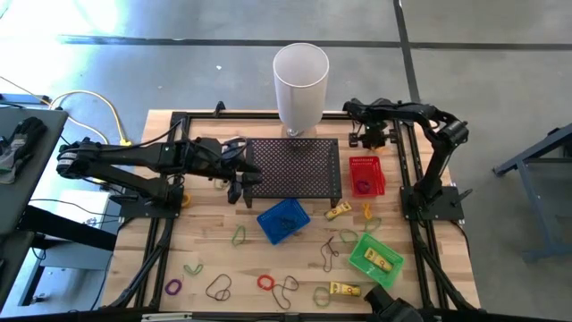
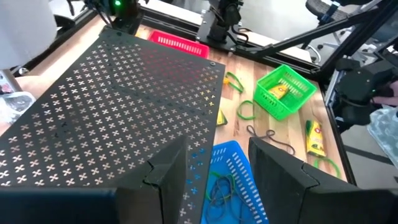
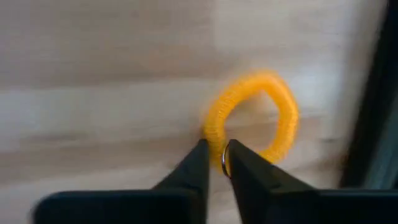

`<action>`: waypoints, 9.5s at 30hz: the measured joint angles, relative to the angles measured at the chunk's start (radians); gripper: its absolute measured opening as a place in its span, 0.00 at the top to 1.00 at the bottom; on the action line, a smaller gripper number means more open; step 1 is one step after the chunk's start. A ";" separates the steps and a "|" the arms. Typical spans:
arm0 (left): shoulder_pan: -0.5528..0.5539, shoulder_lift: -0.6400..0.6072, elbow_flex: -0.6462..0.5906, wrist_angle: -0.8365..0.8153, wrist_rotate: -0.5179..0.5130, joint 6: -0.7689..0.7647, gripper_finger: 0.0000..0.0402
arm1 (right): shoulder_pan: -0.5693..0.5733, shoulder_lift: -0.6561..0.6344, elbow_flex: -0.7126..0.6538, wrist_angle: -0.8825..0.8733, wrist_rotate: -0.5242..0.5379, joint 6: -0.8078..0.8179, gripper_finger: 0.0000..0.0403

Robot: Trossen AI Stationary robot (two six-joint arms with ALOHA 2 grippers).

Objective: Pick & Place Office Desk Supplies
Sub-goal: Put the yellow spring keychain into the red bin, then put the orange spring keychain into the red bin, then put the green rubber band into the blue bin

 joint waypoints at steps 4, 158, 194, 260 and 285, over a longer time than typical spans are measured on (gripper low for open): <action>0.000 0.000 0.000 0.001 0.000 0.000 0.59 | -0.003 0.001 -0.004 -0.019 -0.001 -0.033 0.98; -0.031 0.068 -0.001 0.096 -0.016 -0.133 0.59 | 0.212 -0.677 -0.524 0.015 -0.123 0.102 0.67; -0.045 0.068 0.000 0.093 -0.016 -0.110 0.59 | 0.214 -0.635 -0.598 0.137 -0.108 0.114 0.97; -0.475 0.067 0.000 -0.206 -0.069 -0.412 0.59 | 0.704 -0.590 -0.228 -0.160 -0.089 0.268 0.66; -0.381 -0.121 0.000 -0.425 -0.161 -0.520 0.60 | 1.008 -0.822 -0.063 0.269 0.112 0.153 0.59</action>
